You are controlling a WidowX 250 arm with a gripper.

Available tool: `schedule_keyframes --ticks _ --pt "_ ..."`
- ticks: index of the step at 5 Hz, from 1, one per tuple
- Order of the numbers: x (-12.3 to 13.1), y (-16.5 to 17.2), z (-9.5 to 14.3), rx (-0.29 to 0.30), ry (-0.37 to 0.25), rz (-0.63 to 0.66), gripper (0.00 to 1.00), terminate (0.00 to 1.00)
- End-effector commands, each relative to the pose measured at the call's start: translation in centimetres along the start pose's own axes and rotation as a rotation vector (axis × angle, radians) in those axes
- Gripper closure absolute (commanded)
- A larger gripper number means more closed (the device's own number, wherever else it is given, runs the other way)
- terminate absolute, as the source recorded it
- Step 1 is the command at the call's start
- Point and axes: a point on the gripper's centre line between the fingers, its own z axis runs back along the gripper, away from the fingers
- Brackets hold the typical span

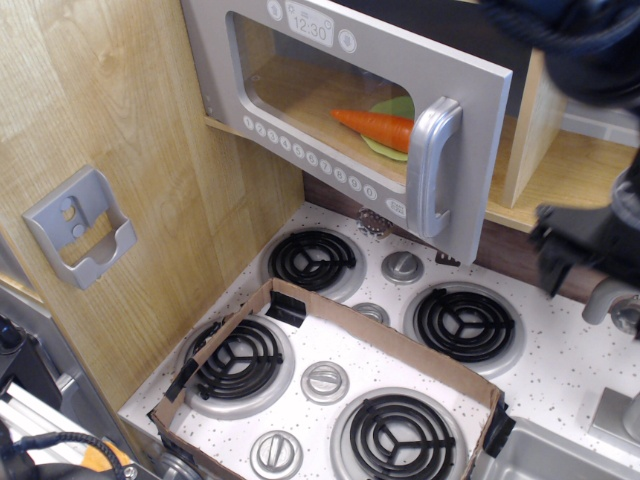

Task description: Open microwave

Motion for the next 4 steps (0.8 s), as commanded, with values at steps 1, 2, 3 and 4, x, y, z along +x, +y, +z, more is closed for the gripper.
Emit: schedule_keyframes --ticks 1,2,3,4 --pt "4.9 -0.5 2.0 -0.042 -0.05 -0.178 0.0 0.0" --pt "6.3 1.1 1.6 -0.04 -0.076 -0.248 0.0 0.0" --pt "6.6 3.7 0.8 -0.052 -0.095 -0.255 0.0 0.0" --pt "6.7 5.5 0.6 -0.042 -0.05 -0.256 0.0 0.0"
